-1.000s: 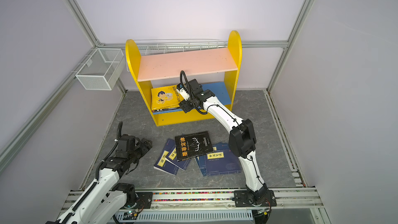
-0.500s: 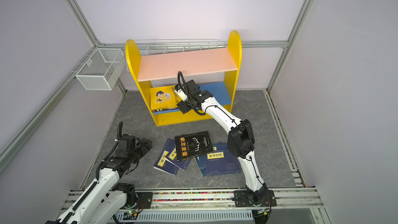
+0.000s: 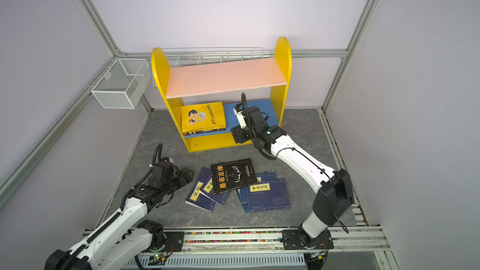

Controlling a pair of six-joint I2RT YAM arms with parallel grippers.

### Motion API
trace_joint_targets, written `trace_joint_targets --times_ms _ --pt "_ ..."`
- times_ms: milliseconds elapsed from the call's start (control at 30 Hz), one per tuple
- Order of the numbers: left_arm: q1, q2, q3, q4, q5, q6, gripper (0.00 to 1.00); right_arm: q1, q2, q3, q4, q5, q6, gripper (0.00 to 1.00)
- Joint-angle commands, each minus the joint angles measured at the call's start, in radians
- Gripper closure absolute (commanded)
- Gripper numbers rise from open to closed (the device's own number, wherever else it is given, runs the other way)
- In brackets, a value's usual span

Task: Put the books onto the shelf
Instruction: 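Reach both grippers to the black Murphy's law book and grasp its edges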

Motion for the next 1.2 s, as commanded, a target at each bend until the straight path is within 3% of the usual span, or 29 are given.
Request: trace_joint_targets --times_ms 0,267,767,1167 --pt "-0.053 0.087 0.071 0.088 0.022 0.083 0.15 -0.014 -0.040 -0.181 -0.001 -0.104 0.186 0.21" --pt "-0.201 0.358 0.231 0.030 0.052 0.205 0.18 -0.034 -0.047 -0.446 -0.006 -0.355 0.297 0.24" --pt "-0.276 0.526 0.269 0.009 0.006 0.222 0.33 -0.085 0.011 -0.615 0.053 -0.420 0.328 0.28" --pt "-0.293 0.641 0.298 -0.010 0.017 0.221 0.65 -0.151 -0.040 -0.652 0.284 -0.744 0.371 0.41"
